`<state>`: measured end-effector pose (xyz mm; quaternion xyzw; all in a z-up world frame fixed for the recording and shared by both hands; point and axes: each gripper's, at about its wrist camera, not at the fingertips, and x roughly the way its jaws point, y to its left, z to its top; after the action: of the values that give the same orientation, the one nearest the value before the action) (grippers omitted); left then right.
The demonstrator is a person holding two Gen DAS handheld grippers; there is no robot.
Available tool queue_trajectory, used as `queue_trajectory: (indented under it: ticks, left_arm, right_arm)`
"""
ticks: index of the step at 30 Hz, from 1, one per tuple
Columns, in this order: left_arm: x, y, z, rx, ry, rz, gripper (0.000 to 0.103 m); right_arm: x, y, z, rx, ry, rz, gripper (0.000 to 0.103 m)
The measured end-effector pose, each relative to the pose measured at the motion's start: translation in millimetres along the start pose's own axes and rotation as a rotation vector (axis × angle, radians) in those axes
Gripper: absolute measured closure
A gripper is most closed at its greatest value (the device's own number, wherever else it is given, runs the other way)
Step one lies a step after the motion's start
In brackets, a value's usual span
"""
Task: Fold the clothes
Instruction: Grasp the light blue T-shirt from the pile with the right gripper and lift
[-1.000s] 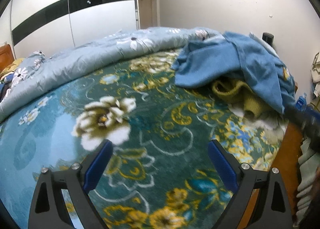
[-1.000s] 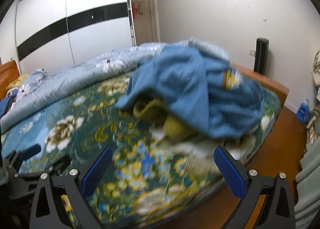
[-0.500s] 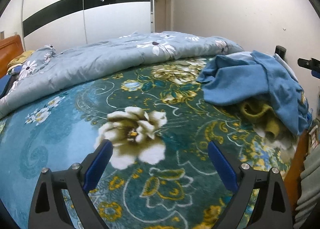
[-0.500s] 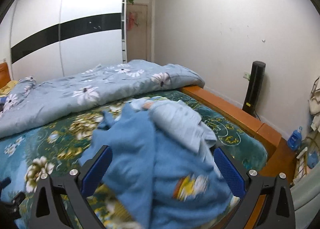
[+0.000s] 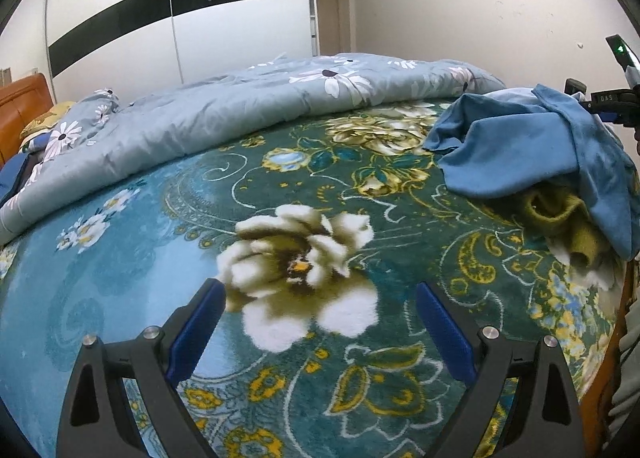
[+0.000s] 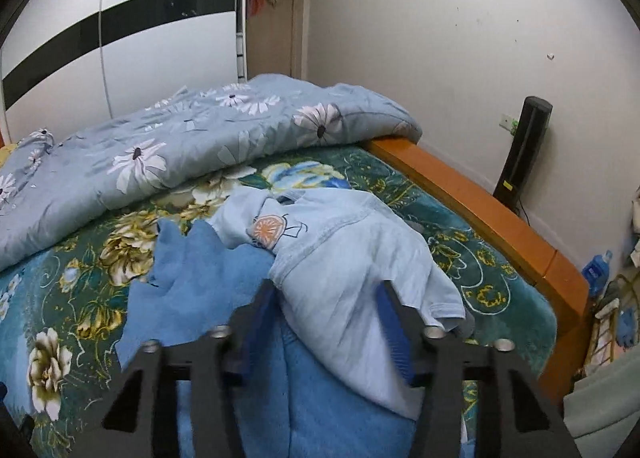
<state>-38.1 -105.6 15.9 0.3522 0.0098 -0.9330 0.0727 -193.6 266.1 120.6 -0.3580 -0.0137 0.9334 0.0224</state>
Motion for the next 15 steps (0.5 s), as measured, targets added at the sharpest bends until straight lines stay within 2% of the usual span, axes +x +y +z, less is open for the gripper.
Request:
queue_trajectory:
  ticks: [2,4,8,11,15]
  left_arm:
    - [0.9,2.3,-1.1,-0.009,0.003,-0.007,0.007]
    - [1.0,4.3,-2.5,-0.016,0.009,-0.016,0.007]
    - [-5.1,9.9,-4.8,-0.027,0.002,-0.03,0.007]
    - [-12.5,18.7,-4.8,-0.044,-0.011,-0.026,0.007]
    - [-25.7,37.8,-5.8,-0.095,-0.032,-0.021,0.007]
  right_arm:
    - [0.9,-3.7,1.9,0.02,0.013,0.009,0.075]
    - [-1.7,-6.2,4.7,0.025,0.011,0.012,0.086]
    - [-18.1,-7.0,17.2,0.056,-0.008,0.047,0.097]
    - [-38.2,-3.5,29.4,0.083,-0.028,0.105,0.097]
    - [-76.6,25.9,51.0,0.053,-0.093,0.203,0.098]
